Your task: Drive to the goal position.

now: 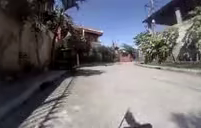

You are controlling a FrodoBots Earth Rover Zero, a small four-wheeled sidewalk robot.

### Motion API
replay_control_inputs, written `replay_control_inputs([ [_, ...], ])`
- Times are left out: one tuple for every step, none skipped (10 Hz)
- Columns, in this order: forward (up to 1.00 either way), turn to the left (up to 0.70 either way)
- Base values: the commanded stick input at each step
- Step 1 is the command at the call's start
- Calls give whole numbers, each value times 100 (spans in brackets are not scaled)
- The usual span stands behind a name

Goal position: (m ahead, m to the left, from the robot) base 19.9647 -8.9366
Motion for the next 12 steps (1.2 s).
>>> replay_control_inputs([
  [70,-3],
  [70,-3],
  [70,-3],
  [70,-9],
  [70,-35],
  [70,-35],
  [70,-35],
  [70,-35],
  [70,-35],
  [70,-35],
  [70,-35],
  [70,-35],
])
